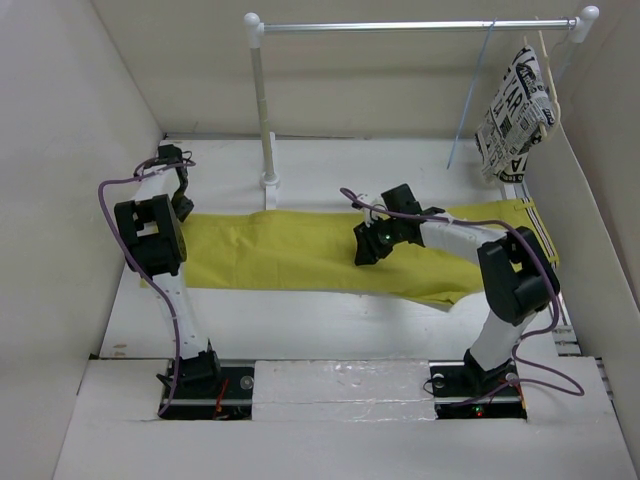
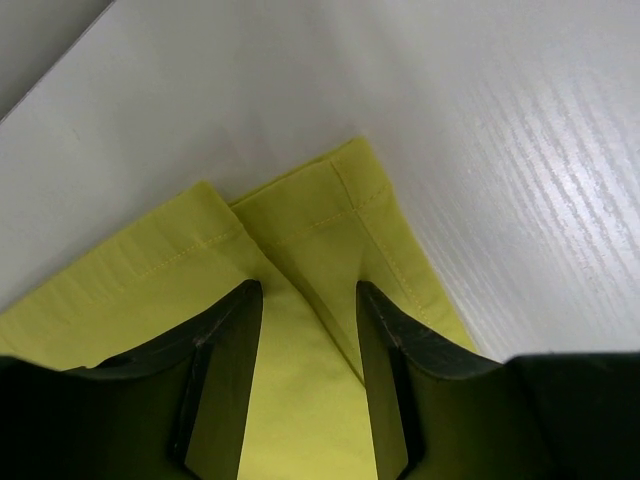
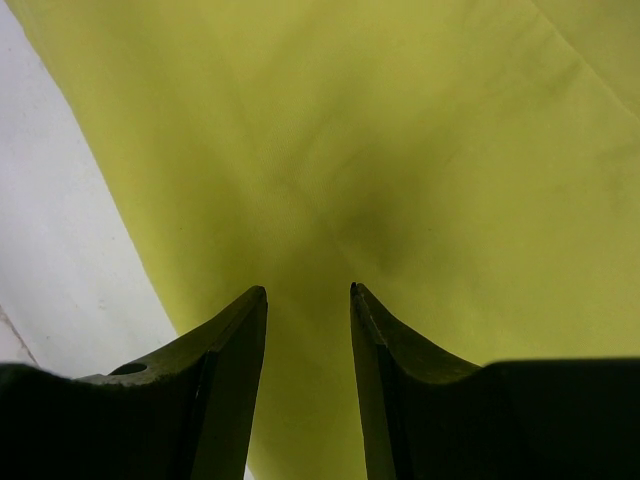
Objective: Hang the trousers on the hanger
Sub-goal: Fold the trousers at the center of the board.
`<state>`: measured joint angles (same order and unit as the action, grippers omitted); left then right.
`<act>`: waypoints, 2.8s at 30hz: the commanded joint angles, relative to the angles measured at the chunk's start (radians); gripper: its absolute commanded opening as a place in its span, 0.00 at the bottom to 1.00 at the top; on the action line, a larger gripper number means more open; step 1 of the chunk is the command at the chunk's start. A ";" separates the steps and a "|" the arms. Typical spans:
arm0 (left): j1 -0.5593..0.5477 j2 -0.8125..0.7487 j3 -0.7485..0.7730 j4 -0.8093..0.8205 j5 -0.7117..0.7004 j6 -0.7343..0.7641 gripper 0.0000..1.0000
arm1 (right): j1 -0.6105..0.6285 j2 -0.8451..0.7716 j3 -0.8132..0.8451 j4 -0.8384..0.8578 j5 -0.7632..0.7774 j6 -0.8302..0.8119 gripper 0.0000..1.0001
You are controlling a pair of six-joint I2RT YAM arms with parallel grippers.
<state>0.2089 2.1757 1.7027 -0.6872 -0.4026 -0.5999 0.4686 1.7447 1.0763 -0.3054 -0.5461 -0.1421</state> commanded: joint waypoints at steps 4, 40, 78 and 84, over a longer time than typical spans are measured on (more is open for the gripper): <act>0.000 -0.013 0.012 0.020 0.059 -0.020 0.39 | -0.004 0.013 0.014 0.060 -0.046 -0.020 0.45; 0.000 -0.021 0.055 -0.130 0.024 0.000 0.24 | -0.051 -0.020 0.025 0.043 -0.072 -0.051 0.45; 0.000 -0.088 -0.052 -0.075 0.024 -0.044 0.00 | -0.087 -0.044 0.028 0.040 -0.084 -0.039 0.45; 0.000 -0.180 -0.078 -0.081 0.021 -0.034 0.00 | -0.096 -0.039 0.024 0.052 -0.069 -0.031 0.45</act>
<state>0.2089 2.1155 1.6424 -0.7227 -0.3542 -0.6334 0.3767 1.7378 1.0801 -0.2977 -0.6193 -0.1787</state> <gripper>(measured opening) 0.006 0.448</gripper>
